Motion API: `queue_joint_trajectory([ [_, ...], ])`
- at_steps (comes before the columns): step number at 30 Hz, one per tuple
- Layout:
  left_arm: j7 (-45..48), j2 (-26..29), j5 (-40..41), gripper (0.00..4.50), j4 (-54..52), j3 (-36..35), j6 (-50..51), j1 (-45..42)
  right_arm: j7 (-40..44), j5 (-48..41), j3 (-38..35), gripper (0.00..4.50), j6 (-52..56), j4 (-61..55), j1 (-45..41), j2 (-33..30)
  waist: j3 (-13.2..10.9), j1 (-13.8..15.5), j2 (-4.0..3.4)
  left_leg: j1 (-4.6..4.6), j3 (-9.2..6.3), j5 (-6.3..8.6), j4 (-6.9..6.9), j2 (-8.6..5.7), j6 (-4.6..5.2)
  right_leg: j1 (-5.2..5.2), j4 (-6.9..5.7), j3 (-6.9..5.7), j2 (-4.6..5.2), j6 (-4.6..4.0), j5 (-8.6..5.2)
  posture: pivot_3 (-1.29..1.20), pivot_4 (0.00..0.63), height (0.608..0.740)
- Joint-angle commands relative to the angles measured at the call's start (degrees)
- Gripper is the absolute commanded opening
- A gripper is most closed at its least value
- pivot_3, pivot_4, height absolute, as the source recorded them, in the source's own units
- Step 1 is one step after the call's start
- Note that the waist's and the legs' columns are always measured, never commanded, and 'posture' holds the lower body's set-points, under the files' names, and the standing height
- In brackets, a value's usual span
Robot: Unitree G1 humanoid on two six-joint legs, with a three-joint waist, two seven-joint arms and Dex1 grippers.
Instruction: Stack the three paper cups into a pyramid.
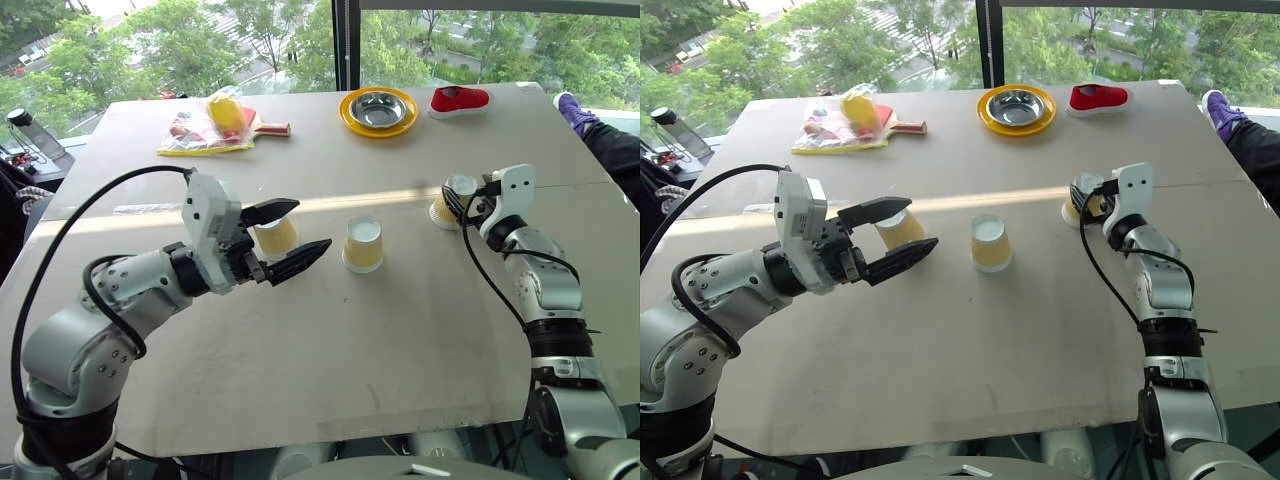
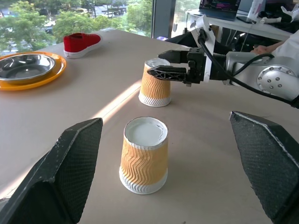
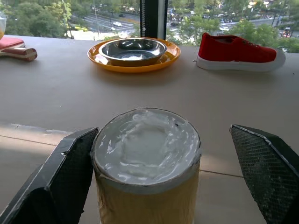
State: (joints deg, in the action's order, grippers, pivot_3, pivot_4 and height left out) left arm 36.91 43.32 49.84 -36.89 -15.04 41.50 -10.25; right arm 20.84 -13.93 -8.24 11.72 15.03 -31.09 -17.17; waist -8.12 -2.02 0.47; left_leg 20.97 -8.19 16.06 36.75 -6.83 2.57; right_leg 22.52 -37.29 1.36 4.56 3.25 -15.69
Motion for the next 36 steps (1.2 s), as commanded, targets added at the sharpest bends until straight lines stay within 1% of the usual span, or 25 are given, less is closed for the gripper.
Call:
queue_joint_trajectory([
  [1,-0.17,0.9,1.37,4.5,-1.99,-1.57,-0.13,0.18,0.82,-1.21,-1.21,4.19,-1.53,0.23,-1.07,0.16,0.0,0.01,0.0,0.0,0.0,0.0,0.0,0.0,0.0,0.0,-0.01,0.01,0.0,0.0,0.0,0.0,0.15,0.74],
  [3,0.95,1.46,1.18,4.5,-2.26,-1.69,-0.5,0.66,1.5,-1.96,-1.38,3.59,-1.8,-0.05,-0.68,0.35,0.0,0.01,0.0,0.0,0.0,0.0,0.0,0.0,0.0,0.02,-0.02,0.0,0.0,0.0,0.0,0.0,0.15,0.74],
  [4,1.66,1.84,0.92,4.5,-2.44,-1.67,-0.79,1.07,1.67,-2.32,-1.53,3.2,-1.76,-0.33,-0.35,0.42,0.0,-0.01,0.0,0.0,0.0,0.0,0.0,0.0,0.0,0.03,-0.04,0.01,0.0,0.0,0.0,0.0,0.15,0.74],
  [5,2.23,2.21,0.42,4.5,-2.61,-1.56,-1.14,1.55,1.88,-2.65,-1.6,2.66,-1.61,-0.69,-0.01,0.45,0.0,-0.05,0.0,0.0,0.0,0.0,0.0,0.0,0.0,0.03,-0.05,0.03,0.0,0.0,0.0,0.0,0.15,0.74],
  [6,2.63,2.49,-0.06,4.5,-2.75,-1.46,-1.5,2.02,2.23,-2.75,-1.4,2.28,-1.38,-1.32,0.41,0.28,0.0,-0.07,0.0,0.0,0.0,0.0,0.0,0.0,0.0,0.03,-0.05,0.04,-0.01,0.0,0.0,0.0,0.15,0.74],
  [7,2.95,2.7,-0.4,4.5,-2.86,-1.44,-1.88,2.56,2.86,-2.81,-0.92,2.0,-1.22,-2.32,0.98,0.0,0.0,-0.05,0.0,0.0,0.0,0.0,0.0,0.0,-0.01,0.04,-0.05,0.04,-0.01,0.0,0.0,0.0,0.15,0.74],
  [9,3.48,3.01,-0.83,4.5,-3.01,-1.46,-2.53,3.4,3.83,-2.87,-0.02,2.0,-0.76,-4.55,2.2,-0.46,0.0,-0.02,0.0,0.0,0.0,0.01,0.0,0.0,-0.01,0.09,-0.05,0.04,-0.01,0.0,0.0,0.0,0.15,0.74],
  [13,4.97,3.24,-1.25,4.5,-3.72,-2.37,-4.1,5.92,6.87,-4.34,2.35,2.0,2.15,-12.92,6.58,-0.79,0.0,0.01,-0.01,0.0,0.0,0.01,0.0,0.0,-0.01,0.09,-0.08,0.06,-0.01,0.0,0.0,0.0,0.15,0.74],
  [16,6.27,2.31,-2.19,4.5,-4.28,-3.93,-6.19,10.72,8.95,-5.88,5.52,2.0,5.5,-20.96,11.27,-0.74,0.0,-0.05,-0.01,0.01,0.01,0.02,-0.02,0.0,-0.02,0.09,-0.08,0.09,-0.01,0.0,0.0,0.0,0.15,0.74],
  [20,7.61,1.68,-3.93,4.5,-4.5,-4.81,-9.13,15.28,10.04,-6.72,8.63,2.0,8.47,-27.23,14.74,-0.51,0.0,0.1,-0.01,-0.02,0.0,0.06,-0.05,0.0,-0.08,0.13,-0.08,0.21,-0.07,0.0,0.0,0.0,0.15,0.74],
  [26,8.07,1.77,-5.87,4.5,-4.14,-4.88,-11.43,17.59,8.86,-5.54,11.57,2.0,9.34,-29.64,16.27,0.97,0.02,1.23,0.03,-0.09,0.0,0.07,-0.01,0.0,-0.09,0.15,-0.16,0.22,-0.09,-0.01,0.0,0.0,0.15,0.74],
  [30,8.5,1.83,-6.05,4.5,-4.32,-5.25,-12.24,18.53,8.47,-5.22,12.4,2.0,9.47,-29.33,16.36,2.0,0.02,1.38,0.03,-0.07,0.0,0.07,-0.01,0.0,-0.1,0.16,-0.15,0.23,-0.08,-0.01,0.0,0.0,0.15,0.74],
  [36,8.73,1.78,-6.53,4.5,-3.96,-5.01,-13.18,19.09,9.05,-4.52,13.2,2.0,9.11,-29.56,17.55,1.48,0.02,1.36,0.03,-0.08,0.0,0.08,-0.02,0.0,-0.11,0.16,-0.15,0.22,-0.09,-0.01,0.0,0.0,0.15,0.74],
])
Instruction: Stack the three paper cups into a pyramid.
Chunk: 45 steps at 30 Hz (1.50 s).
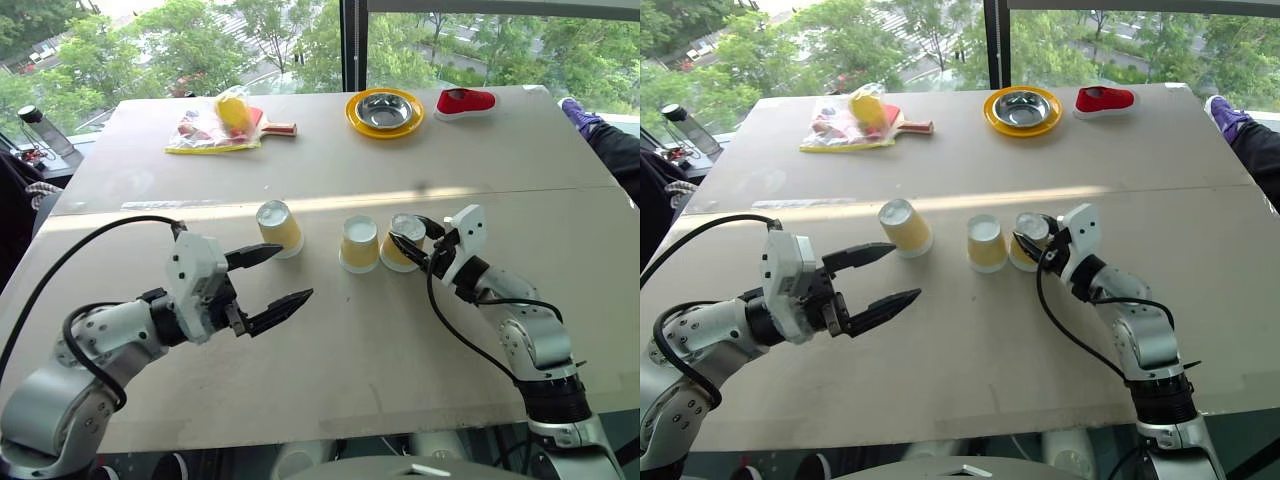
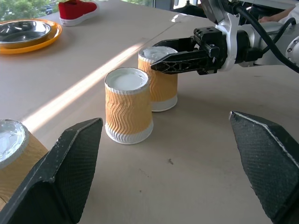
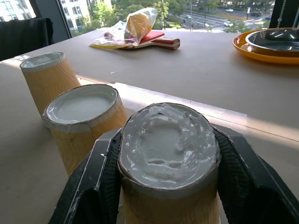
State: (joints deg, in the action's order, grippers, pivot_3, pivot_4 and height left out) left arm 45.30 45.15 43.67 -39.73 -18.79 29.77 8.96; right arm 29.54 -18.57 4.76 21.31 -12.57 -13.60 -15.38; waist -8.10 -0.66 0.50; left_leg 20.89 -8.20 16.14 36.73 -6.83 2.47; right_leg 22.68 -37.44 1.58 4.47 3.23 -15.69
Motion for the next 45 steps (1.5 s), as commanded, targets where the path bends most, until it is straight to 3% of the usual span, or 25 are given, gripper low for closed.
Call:
queue_joint_trajectory([
  [1,0.35,-0.08,-0.48,4.5,-1.07,-1.13,-1.6,-0.1,0.29,0.4,0.08,2.0,-0.79,-1.82,0.04,-0.4,0.01,0.0,0.02,-0.01,0.0,0.0,0.0,0.0,0.0,0.0,0.0,0.0,0.0,0.0,0.0,0.0,0.15,0.74],
  [6,0.56,-0.43,-0.96,4.5,-0.71,-0.91,-2.17,0.08,-0.06,0.6,-1.31,4.32,-2.35,-1.24,-0.49,-0.25,0.02,0.0,0.03,0.0,0.0,0.0,0.0,0.0,0.0,0.0,0.0,0.0,0.0,0.0,0.0,0.0,0.15,0.74],
  [7,0.63,-0.48,-1.08,4.5,-0.6,-0.85,-2.28,0.08,0.01,0.33,-1.66,4.44,-2.67,-1.18,-0.6,-0.11,0.02,0.0,0.03,0.0,0.0,0.0,0.0,0.0,0.0,-0.01,0.01,0.0,0.0,0.0,0.0,0.0,0.15,0.74],
  [12,0.26,-1.99,-0.82,4.5,-0.41,-1.11,-3.46,0.09,0.93,-2.33,-4.04,4.44,-3.15,-2.32,-0.44,-0.02,0.02,0.0,0.03,0.0,0.0,0.0,0.0,0.0,-0.01,-0.01,0.0,0.0,0.0,0.0,0.0,0.0,0.15,0.74],
  [16,-3.63,-6.87,-0.86,4.5,-0.14,-2.54,-6.77,-2.28,4.73,-9.27,-7.09,4.44,0.77,-8.2,2.06,-2.88,0.01,0.38,0.04,0.02,-0.01,0.01,0.01,0.0,0.0,-0.01,0.04,-0.02,0.01,0.0,0.0,0.0,0.15,0.74],
  [23,-16.04,-15.98,-15.41,4.5,6.85,1.06,-12.94,-4.36,11.63,-19.22,-11.84,4.44,6.49,-19.27,9.12,-13.03,0.07,0.74,0.13,0.0,-0.03,0.02,0.03,0.0,0.0,-0.08,0.05,-0.05,0.01,0.0,0.0,0.0,0.15,0.74],
  [30,-21.4,-22.0,-25.19,4.5,17.98,8.35,-16.86,-8.81,18.97,-23.21,-14.92,4.44,5.13,-23.8,13.98,-20.57,0.06,1.61,0.4,0.01,-0.04,0.03,0.12,0.0,0.02,-0.16,0.03,-0.1,0.01,0.02,0.01,0.0,0.15,0.74],
  [45,-21.44,-26.07,-32.33,4.5,39.65,12.95,-27.23,-21.26,15.55,-20.01,-15.78,4.44,0.45,-23.45,12.94,-20.24,0.03,1.65,0.55,0.12,-0.11,0.09,0.51,0.0,0.04,-0.17,-0.16,-0.19,0.01,0.04,0.02,0.0,0.15,0.74],
])
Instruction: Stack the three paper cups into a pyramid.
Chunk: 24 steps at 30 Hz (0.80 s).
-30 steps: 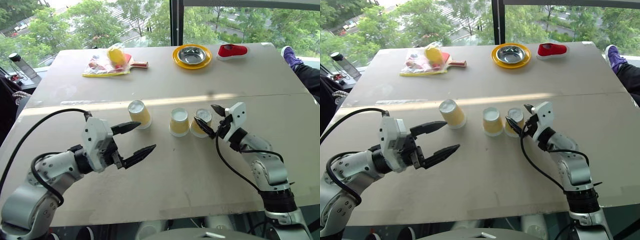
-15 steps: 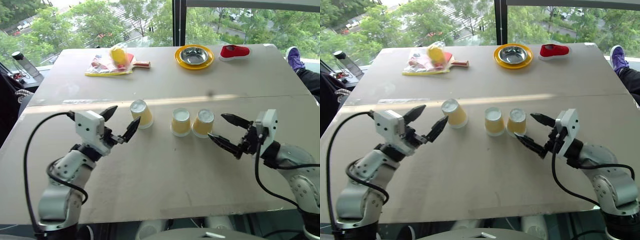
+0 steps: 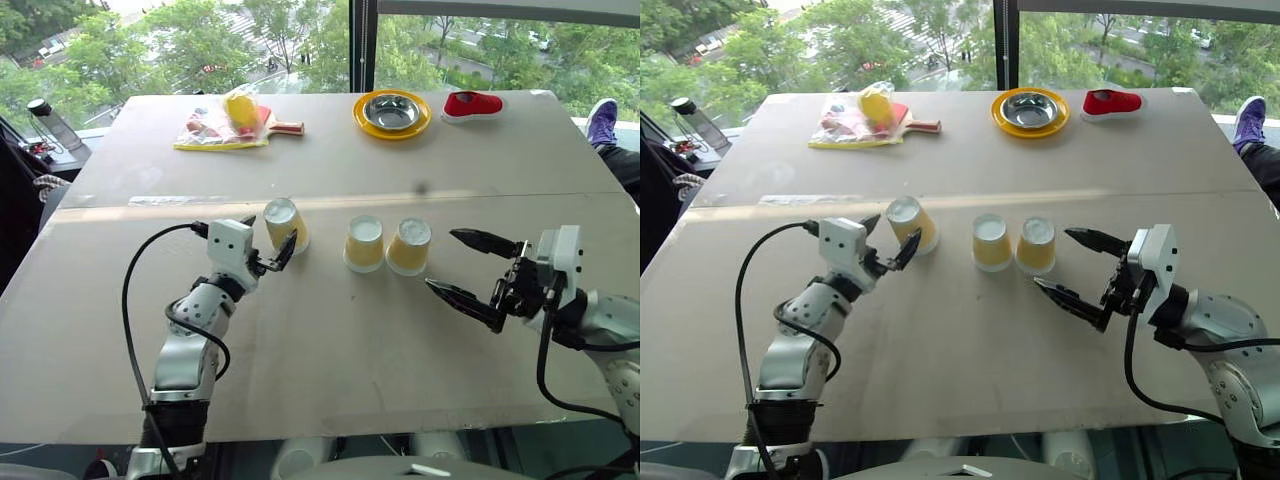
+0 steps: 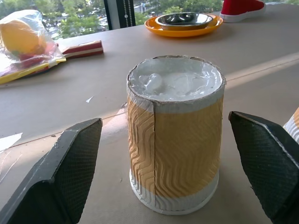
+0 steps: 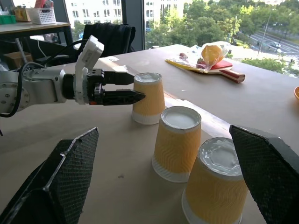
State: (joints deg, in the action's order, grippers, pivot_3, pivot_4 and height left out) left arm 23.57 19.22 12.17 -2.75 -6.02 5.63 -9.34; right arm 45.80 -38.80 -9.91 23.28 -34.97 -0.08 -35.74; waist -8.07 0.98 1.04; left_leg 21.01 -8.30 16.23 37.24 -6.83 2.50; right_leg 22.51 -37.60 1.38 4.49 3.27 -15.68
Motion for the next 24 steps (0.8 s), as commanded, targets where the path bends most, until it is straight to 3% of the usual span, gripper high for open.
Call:
queue_joint_trajectory([
  [1,0.69,-0.3,-0.68,4.5,3.88,0.19,-3.52,-4.04,-0.92,0.57,-0.9,4.44,-1.73,-1.05,-0.65,0.21,0.0,0.05,0.01,-0.01,-0.01,0.0,0.01,0.0,0.0,0.0,-0.01,-0.01,0.0,0.0,0.0,0.0,0.15,0.74],
  [5,1.65,-0.78,-0.31,4.5,7.13,-0.05,-5.1,-6.49,-1.17,0.87,-0.46,4.44,-2.1,-1.29,-0.51,0.33,0.01,-0.1,0.03,0.0,-0.01,0.0,0.05,0.0,0.0,-0.01,-0.03,-0.01,0.0,0.01,0.0,0.0,0.15,0.74],
  [8,1.85,-1.11,-0.1,3.65,7.8,-0.44,-5.91,-6.73,-1.52,0.77,-0.5,4.5,-2.22,-1.43,-0.53,0.24,0.01,-0.26,0.03,0.01,0.0,0.0,0.04,0.0,0.0,0.01,-0.02,0.03,0.0,0.01,0.0,0.0,0.15,0.74],
  [10,2.16,-1.24,0.07,2.61,7.94,-0.57,-6.22,-6.61,-1.69,0.72,-0.58,4.5,-2.24,-1.59,-0.49,0.22,0.01,-0.17,0.03,0.01,-0.01,0.0,0.03,0.0,-0.01,0.02,-0.03,0.03,-0.01,0.0,0.0,0.0,0.15,0.74],
  [12,2.22,-1.22,0.07,2.29,7.71,-0.69,-6.32,-6.5,-1.89,0.75,-0.67,4.5,-2.26,-1.59,-0.73,0.2,0.01,-0.13,0.03,0.01,-0.01,0.0,0.04,0.0,-0.01,0.02,-0.04,0.03,0.0,0.0,0.0,0.0,0.15,0.74],
  [18,6.27,1.02,3.92,2.29,-1.8,0.25,-0.04,-7.3,-1.46,-1.62,-3.44,4.5,-1.82,-1.37,-0.02,-0.6,0.0,-0.16,0.07,0.06,-0.02,0.0,0.06,0.0,-0.01,0.04,-0.04,0.02,0.0,0.01,0.01,0.0,0.15,0.74],
  [24,13.17,2.42,12.39,2.29,-9.33,4.19,12.24,-17.05,1.25,-5.55,-8.91,4.5,-1.39,0.53,1.37,-2.72,-0.01,0.24,0.1,0.14,-0.09,0.0,0.17,-0.01,0.0,0.04,-0.04,-0.1,0.01,0.02,0.01,0.0,0.15,0.74],
])
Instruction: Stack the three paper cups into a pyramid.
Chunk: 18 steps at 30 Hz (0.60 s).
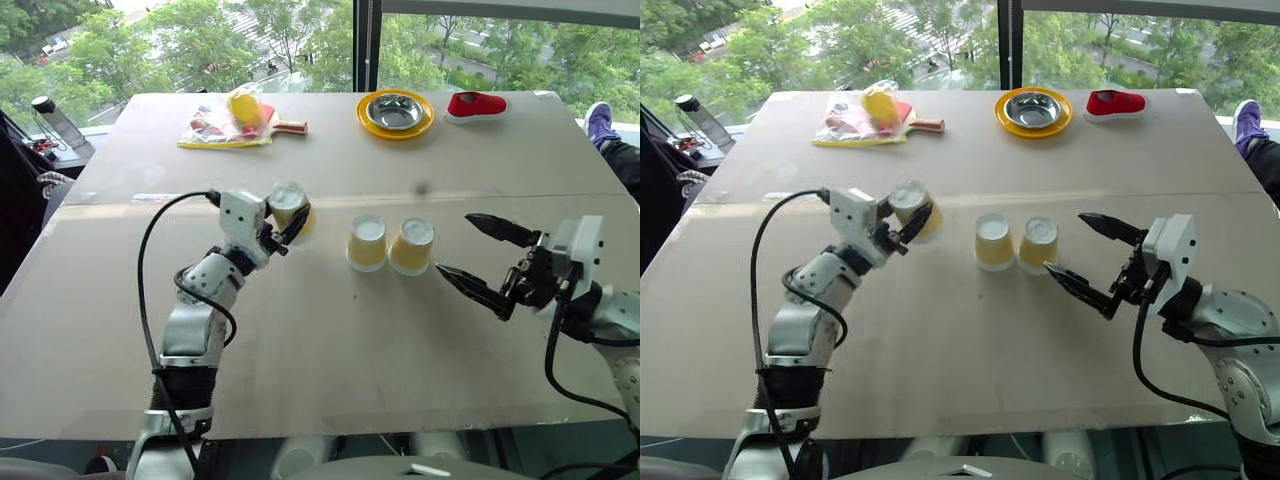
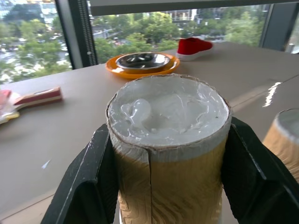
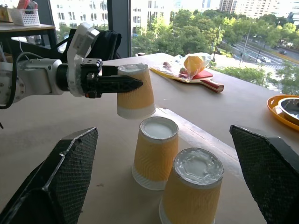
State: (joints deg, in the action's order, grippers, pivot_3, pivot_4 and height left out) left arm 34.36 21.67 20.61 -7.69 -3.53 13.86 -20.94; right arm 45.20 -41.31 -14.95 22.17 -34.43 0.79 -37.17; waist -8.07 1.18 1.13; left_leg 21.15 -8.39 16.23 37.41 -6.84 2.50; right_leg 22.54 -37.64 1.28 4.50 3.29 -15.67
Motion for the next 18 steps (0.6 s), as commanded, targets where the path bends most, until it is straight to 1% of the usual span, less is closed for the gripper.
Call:
queue_joint_trajectory([
  [1,2.65,-0.26,4.88,2.29,-4.47,1.89,5.42,-7.46,2.47,-3.76,-4.63,4.5,-0.05,0.16,0.99,-1.74,-0.01,-0.01,0.01,0.0,0.0,0.0,0.02,0.0,0.0,-0.02,0.0,0.0,0.0,0.02,0.01,0.0,0.15,0.74],
  [4,3.8,-0.28,6.36,2.29,-4.68,2.81,8.31,-11.67,3.68,-4.71,-6.16,4.5,-0.22,0.15,2.58,-2.65,0.0,-0.53,0.01,-0.01,0.01,0.0,0.0,0.0,0.0,-0.03,0.0,0.03,-0.01,0.03,0.02,0.0,0.15,0.74],
  [8,7.85,-0.93,7.34,2.29,-1.95,5.87,10.79,-16.16,1.99,-4.07,-7.59,4.5,-1.07,-0.37,4.19,-1.87,-0.01,-0.6,0.01,-0.03,0.02,0.0,-0.05,0.0,0.0,0.03,0.0,0.17,-0.06,0.03,0.02,0.0,0.15,0.74],
  [13,12.95,-1.83,4.84,2.29,4.28,10.12,8.82,-19.95,-0.55,-4.26,-8.18,4.5,-1.27,-2.37,5.75,-0.51,-0.02,-0.21,0.03,-0.03,0.01,0.0,-0.01,-0.01,0.0,0.0,-0.02,0.15,-0.06,0.03,0.02,0.0,0.15,0.74],
  [18,17.02,-2.64,4.09,2.29,8.77,11.29,7.0,-21.92,-3.0,-5.08,-9.11,4.5,-0.82,-4.62,7.94,0.23,-0.04,-0.39,0.06,-0.02,0.01,0.0,-0.01,-0.02,0.0,0.02,-0.01,0.16,-0.05,0.03,0.02,0.0,0.15,0.74],
])
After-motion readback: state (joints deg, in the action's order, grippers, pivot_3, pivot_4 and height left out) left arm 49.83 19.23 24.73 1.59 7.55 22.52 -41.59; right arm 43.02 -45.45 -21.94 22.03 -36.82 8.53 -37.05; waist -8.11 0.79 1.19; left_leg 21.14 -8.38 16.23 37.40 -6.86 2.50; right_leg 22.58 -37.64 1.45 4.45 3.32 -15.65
